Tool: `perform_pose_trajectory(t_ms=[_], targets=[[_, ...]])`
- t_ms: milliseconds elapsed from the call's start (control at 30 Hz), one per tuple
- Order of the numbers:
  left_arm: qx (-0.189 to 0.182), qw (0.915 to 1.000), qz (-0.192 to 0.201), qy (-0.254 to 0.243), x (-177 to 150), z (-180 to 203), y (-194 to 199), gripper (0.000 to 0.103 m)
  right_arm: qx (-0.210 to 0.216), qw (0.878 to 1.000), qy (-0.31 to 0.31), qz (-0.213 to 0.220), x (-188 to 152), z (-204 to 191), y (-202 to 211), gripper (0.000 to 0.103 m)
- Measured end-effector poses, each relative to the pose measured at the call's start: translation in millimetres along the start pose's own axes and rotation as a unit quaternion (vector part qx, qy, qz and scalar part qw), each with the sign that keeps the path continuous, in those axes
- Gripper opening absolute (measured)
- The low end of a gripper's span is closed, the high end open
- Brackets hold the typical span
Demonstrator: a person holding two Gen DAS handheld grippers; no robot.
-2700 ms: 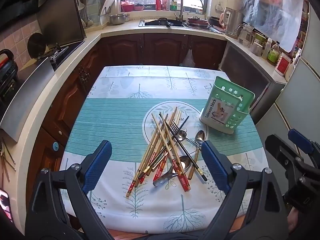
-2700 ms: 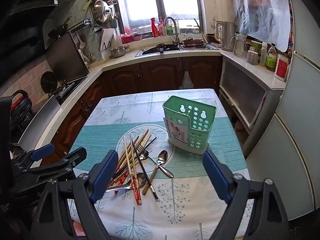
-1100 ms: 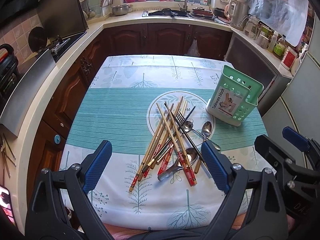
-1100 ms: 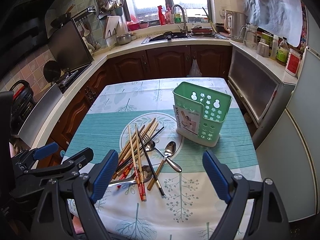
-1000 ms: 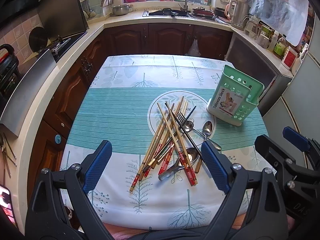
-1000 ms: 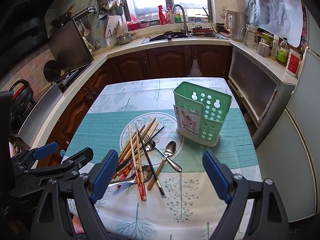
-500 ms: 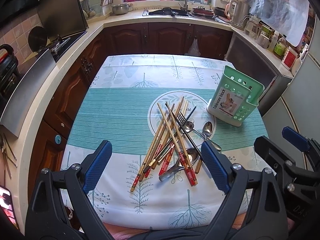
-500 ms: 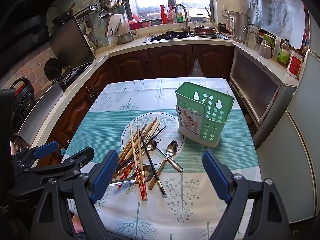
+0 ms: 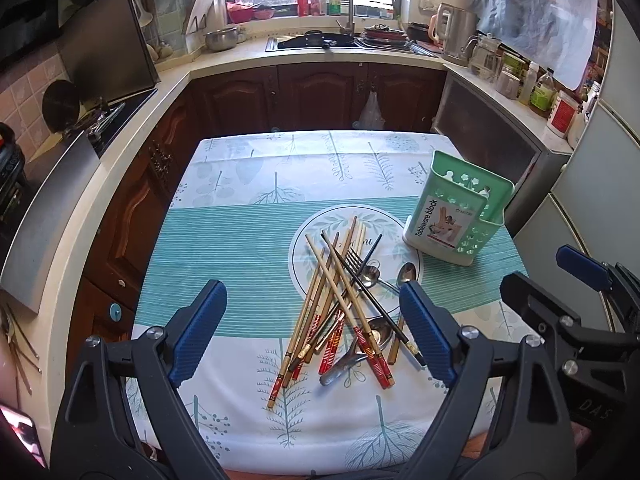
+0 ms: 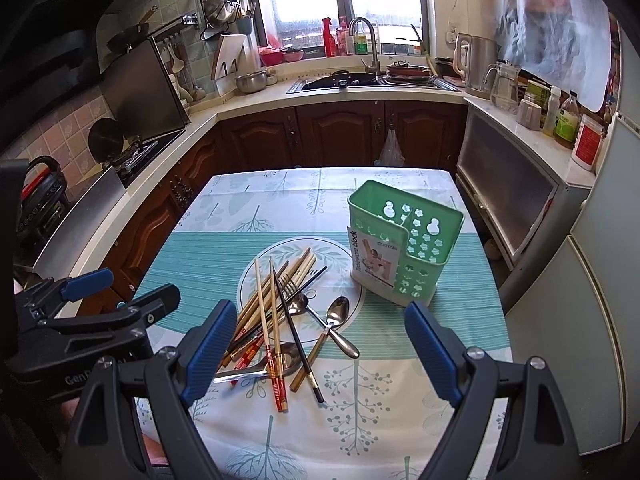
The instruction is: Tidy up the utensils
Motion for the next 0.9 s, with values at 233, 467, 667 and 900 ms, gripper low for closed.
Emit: perform_pose_trajectory(t_ms=[233, 467, 667, 900], targets=[[-0.018, 0.9997, -0.012, -0.012, 11, -1, 0, 0.079, 0.008, 1.0, -0.004, 0.01, 10, 3, 2, 0.086], [-0.054, 0.9958, -0.062, -0.039, 29, -5, -12, 0.077, 0.027, 0.999, -0.002, 0.017, 28, 4, 6, 0.086], [-0.049, 0.9954, -0.069, -0.045, 60, -22, -27, 0.077, 0.057, 0.998, 0.013, 0.001, 49, -3, 1, 0.074], [-0.062, 0.9911, -0.107, -0.05, 70, -25, -67, 0.077, 0.085, 0.995, 0.031, -0.047, 81, -6, -21, 0.057]])
Point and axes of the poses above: each gripper's, at about its wrist camera, not at the fingertips, and y roughly against the way its jaws point, z to its right, x to its top, the point moved 6 cm from there along -y, roughly the way its jaws point, and after that the axes turned 11 degrees about x, right-handed, at the moved point
